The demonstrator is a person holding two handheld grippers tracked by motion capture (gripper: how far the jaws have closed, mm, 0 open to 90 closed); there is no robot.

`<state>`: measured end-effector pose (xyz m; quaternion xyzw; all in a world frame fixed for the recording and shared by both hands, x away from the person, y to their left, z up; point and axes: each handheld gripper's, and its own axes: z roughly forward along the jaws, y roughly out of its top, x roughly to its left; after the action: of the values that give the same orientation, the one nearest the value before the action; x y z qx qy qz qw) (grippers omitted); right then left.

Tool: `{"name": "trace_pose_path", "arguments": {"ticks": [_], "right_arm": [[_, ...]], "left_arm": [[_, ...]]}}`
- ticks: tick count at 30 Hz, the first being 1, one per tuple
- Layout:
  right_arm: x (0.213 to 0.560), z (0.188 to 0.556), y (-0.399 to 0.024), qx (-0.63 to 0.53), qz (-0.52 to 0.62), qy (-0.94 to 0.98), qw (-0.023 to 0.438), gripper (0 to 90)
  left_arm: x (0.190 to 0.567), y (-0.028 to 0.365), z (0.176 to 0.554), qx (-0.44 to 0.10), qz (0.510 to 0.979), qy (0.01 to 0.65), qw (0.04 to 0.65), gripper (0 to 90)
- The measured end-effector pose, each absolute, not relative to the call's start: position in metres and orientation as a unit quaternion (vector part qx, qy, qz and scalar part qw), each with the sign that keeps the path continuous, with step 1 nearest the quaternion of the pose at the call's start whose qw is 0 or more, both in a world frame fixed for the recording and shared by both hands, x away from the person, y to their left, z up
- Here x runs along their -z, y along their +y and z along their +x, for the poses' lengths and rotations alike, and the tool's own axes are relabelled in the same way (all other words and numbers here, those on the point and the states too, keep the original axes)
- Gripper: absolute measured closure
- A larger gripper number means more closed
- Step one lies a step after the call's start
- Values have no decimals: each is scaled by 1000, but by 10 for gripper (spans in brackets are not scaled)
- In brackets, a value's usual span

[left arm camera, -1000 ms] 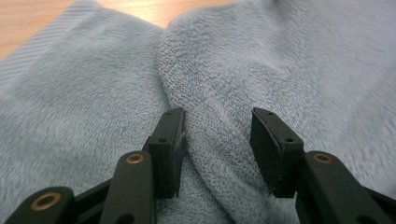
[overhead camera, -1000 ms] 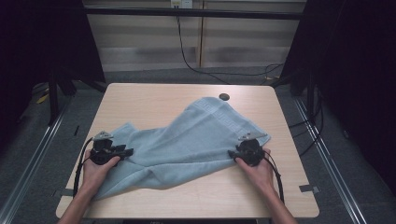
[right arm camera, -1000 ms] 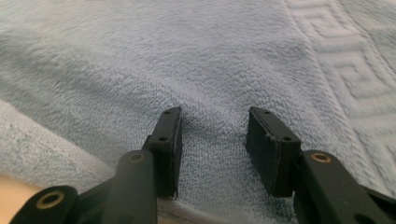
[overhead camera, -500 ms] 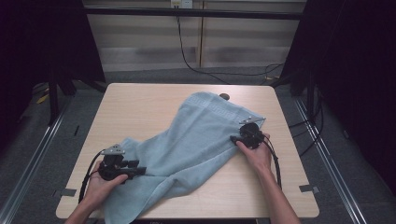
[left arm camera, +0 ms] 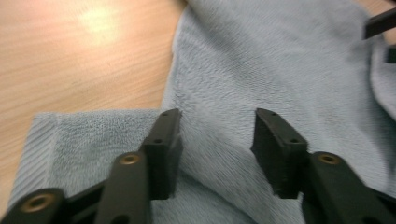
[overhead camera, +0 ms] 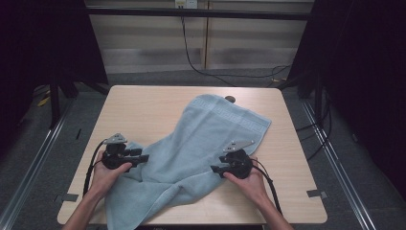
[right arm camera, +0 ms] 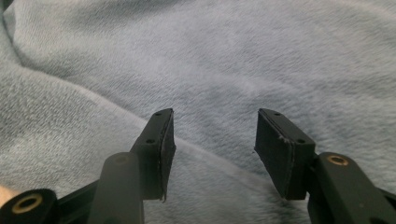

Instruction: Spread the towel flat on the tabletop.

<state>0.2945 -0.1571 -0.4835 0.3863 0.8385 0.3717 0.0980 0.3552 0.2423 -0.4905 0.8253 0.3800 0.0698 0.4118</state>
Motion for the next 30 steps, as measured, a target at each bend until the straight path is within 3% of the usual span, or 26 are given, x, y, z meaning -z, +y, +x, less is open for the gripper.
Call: {"name": "trace_pose_path", "arguments": {"ticks": [11,18,25,30], "right_arm": [[496,285,-170,-349,400,842,99,461],[498,289,-191,-340,410,838,120,463],[499,304,-236,-331,463,808,153,461],[499,304,-244,-327,471,803,160,457]], "left_arm": [[488,260,359,-53,807,393,437,463],[493,261,355,-53,817,388,422,567],[500,234,349,-70,852,347,386,621],[500,235,336,-106,860,335,371,782]]}}
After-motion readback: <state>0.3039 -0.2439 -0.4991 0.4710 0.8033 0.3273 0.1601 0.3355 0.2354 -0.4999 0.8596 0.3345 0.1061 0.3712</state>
